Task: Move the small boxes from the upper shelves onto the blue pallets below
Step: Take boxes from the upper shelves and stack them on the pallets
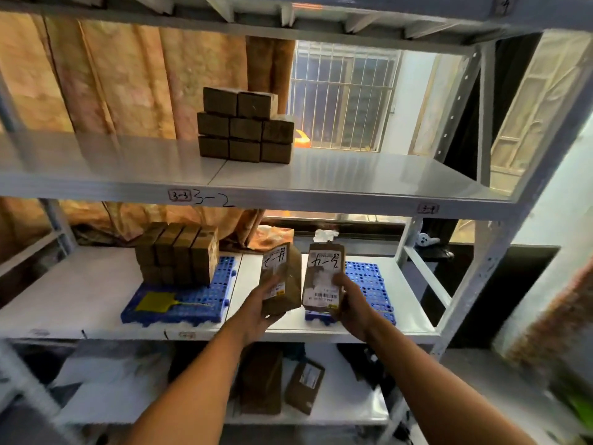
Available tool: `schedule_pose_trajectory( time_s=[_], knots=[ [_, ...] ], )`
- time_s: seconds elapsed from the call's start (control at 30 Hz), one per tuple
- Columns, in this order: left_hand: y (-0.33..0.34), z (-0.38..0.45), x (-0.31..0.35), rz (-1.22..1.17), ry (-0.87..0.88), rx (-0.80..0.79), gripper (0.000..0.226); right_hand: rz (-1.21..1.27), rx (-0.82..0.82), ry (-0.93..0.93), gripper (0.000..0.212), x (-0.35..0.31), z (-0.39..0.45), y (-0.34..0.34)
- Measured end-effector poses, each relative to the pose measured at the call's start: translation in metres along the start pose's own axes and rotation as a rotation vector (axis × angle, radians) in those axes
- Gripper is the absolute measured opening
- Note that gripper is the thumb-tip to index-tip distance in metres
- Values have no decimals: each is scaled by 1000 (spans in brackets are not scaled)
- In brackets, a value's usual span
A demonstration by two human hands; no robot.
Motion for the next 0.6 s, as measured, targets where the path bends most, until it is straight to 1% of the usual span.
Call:
schedule_pose_trajectory(
  time_s=[0.07, 0.13, 0.23, 0.3, 0.37, 0.43, 0.47, 0.53, 0.6],
  knots=[
    [7, 9, -8, -39, -50, -48, 52, 168, -32, -8, 43, 0, 5, -12],
    [15, 19, -14, -42, -91, -104, 49, 238, -31, 16, 41, 4, 13, -24],
    [24, 39, -25, 12, -142, -116, 64, 244, 20, 81, 43, 18, 31, -44],
    [28, 58, -32, 1, -163, -64, 58, 205, 88, 104, 41, 25, 46, -58],
    [31, 79, -39, -31, -183, 10, 52, 198, 194, 187, 29, 34, 64, -71],
    [36, 96, -47, -2, -201, 65, 44, 134, 289, 284, 18, 41, 83, -85],
    [40, 105, -53, 32, -199, 89, 40, 95, 314, 311, 18, 44, 96, -94],
    [49, 125, -63, 144, -167, 122, 30, 32, 315, 301, 22, 47, 122, -108],
    [56, 142, -70, 260, -102, 153, 30, 2, 322, 275, 17, 47, 144, -116]
  ],
)
Point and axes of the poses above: each hand's wrist, its own z-axis towards the middle knuckle, its own y-axis out of the palm, x = y × z, the point moved 2 cm from there along z, towards the middle knuckle, and after that the axes turned 13 degrees about -z, right-handed, at the moved point
